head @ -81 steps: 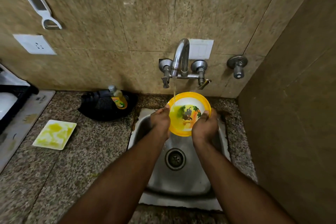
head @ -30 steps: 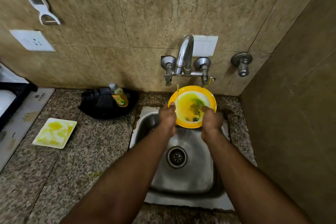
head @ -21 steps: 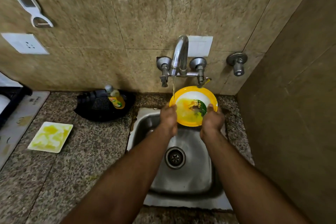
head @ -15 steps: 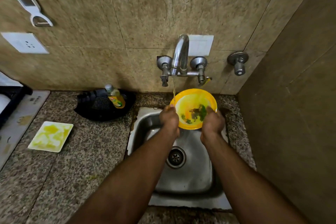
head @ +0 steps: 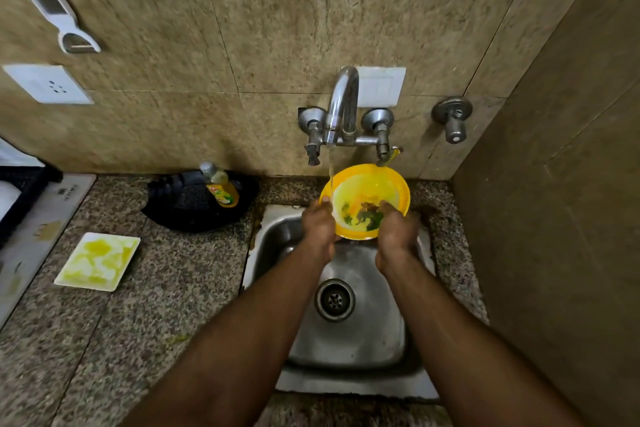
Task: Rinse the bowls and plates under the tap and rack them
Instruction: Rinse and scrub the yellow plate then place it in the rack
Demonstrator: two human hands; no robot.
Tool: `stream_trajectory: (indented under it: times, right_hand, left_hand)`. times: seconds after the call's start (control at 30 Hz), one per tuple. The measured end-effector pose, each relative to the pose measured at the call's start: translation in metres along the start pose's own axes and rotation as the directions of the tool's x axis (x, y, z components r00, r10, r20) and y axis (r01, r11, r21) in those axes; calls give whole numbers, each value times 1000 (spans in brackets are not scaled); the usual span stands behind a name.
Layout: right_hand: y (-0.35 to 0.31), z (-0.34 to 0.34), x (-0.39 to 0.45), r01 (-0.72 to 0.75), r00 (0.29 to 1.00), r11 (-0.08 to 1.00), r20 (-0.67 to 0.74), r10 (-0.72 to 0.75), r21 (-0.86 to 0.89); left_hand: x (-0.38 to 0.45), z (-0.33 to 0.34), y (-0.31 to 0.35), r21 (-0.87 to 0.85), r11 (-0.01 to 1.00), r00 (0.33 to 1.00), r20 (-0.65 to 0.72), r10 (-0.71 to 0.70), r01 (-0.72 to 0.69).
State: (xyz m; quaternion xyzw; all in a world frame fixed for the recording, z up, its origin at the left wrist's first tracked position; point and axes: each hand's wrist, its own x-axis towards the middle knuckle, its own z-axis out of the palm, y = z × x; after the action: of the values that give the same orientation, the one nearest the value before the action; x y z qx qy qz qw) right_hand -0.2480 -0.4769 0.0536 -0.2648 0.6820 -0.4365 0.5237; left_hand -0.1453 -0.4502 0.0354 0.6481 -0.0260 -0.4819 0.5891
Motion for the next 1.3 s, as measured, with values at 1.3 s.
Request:
stream_trajectory:
  times: [1.3]
  right_hand:
    - [77, 2, -10, -268, 915, 964, 313, 254, 1]
  left_hand:
    - [-11, -76, -3, 688, -318, 756, 623, -201, -652]
